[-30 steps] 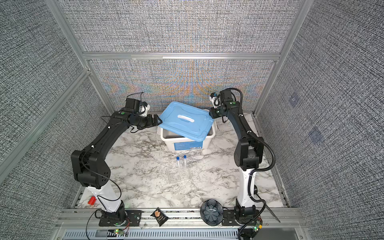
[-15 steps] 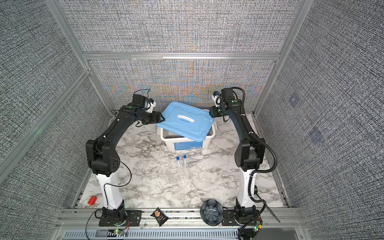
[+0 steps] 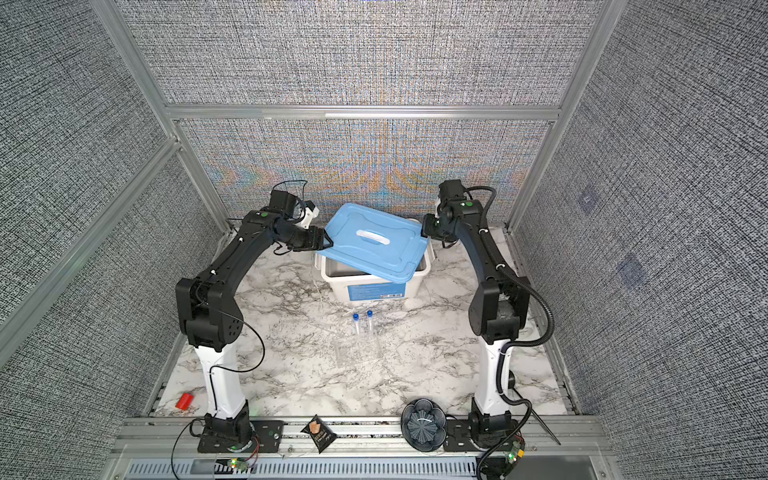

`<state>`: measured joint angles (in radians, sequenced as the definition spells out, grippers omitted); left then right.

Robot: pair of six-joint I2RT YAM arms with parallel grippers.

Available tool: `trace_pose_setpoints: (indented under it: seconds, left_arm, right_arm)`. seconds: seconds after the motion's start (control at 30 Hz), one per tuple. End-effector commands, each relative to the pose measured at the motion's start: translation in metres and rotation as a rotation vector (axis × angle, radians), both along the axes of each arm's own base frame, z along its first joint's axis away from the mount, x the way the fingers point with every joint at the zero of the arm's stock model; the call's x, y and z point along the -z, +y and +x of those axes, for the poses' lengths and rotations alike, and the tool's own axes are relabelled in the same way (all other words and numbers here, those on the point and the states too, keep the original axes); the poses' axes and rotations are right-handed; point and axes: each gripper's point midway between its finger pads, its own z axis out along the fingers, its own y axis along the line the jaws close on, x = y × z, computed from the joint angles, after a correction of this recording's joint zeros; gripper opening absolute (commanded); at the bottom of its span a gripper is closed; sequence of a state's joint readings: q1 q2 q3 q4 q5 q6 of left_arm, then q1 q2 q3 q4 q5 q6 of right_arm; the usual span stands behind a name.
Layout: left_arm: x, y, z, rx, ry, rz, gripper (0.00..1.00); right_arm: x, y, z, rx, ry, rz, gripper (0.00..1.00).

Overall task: Organize the chemistry lab equipment
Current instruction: 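Press the blue lid down onto the bin rim with both grippers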

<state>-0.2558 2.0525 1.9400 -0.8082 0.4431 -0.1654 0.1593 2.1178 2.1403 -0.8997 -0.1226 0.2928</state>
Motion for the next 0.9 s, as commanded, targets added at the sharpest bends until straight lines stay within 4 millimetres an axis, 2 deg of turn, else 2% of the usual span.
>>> trace_pose_setpoints:
  seconds: [0.0,0.17,0.2,0.47,0.7,0.87]
  left_arm:
    - [0.003,0.001,-0.01,0.007,0.029,0.003,0.7]
    - [0.006,0.004,-0.028,-0.005,0.061,0.005,0.69]
    - [0.0,0.004,-0.033,-0.004,0.054,0.001,0.69]
    - [-0.004,-0.005,-0.067,0.027,0.104,-0.041,0.69]
    - [0.009,-0.006,-0.086,0.011,0.179,-0.059,0.69]
    - [0.009,-0.01,-0.1,0.009,0.214,-0.1,0.69]
  right_arm:
    - [0.007,0.003,-0.005,0.007,0.031,-0.02,0.52]
    - [0.01,0.007,0.001,-0.048,0.007,-0.043,0.38]
    - [0.01,0.007,0.004,-0.065,0.0,-0.052,0.37]
    - [0.018,0.018,0.019,-0.206,-0.04,-0.069,0.36]
    - [0.022,0.024,0.035,-0.261,-0.091,-0.082,0.36]
    - [0.03,0.023,0.044,-0.302,-0.125,-0.128,0.4]
